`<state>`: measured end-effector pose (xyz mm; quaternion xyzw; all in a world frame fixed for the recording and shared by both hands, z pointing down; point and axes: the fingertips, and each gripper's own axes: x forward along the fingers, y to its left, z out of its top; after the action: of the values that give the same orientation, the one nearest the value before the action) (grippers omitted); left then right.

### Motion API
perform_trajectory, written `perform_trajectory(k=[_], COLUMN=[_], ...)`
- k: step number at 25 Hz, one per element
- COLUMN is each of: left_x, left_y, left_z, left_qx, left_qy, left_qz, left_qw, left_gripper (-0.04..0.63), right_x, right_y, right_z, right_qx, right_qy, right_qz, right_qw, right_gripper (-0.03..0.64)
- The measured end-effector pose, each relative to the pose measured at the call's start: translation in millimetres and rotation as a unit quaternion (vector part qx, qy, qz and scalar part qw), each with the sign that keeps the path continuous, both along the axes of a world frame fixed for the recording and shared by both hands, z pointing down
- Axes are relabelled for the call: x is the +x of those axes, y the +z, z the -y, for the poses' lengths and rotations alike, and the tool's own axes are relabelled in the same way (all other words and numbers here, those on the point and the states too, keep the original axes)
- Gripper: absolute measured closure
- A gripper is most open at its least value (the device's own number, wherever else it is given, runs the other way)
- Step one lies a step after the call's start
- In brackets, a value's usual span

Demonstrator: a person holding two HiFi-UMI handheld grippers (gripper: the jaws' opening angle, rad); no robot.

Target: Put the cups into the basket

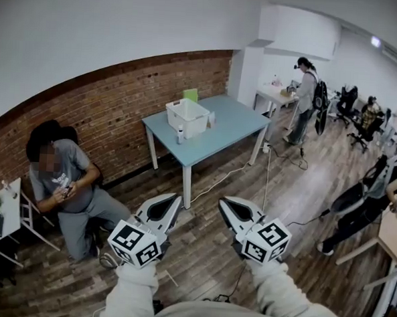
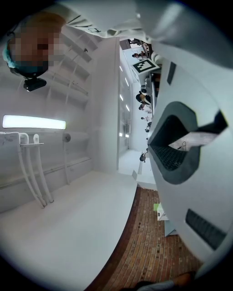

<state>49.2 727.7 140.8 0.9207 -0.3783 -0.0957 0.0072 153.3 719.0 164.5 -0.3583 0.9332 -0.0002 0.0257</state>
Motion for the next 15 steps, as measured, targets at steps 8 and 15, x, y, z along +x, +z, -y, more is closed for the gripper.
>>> perform_trajectory(k=[8,15], left_x=[51,84], left_y=[6,-4], left_z=[20,31], left_qx=[-0.007,-0.002], left_qy=[0.005,0.014], left_qz=[0.034,0.039], left_qw=[0.9994,0.9992], left_gripper=[0.600,0.600], right_x=[48,84], right_y=[12,7], right_z=[11,20], right_qx=[-0.011,-0.003], right_qy=[-0.008,-0.004], right_qz=[0.016,0.028], right_qw=[1.000,1.000], right_gripper=[0.606,0.606])
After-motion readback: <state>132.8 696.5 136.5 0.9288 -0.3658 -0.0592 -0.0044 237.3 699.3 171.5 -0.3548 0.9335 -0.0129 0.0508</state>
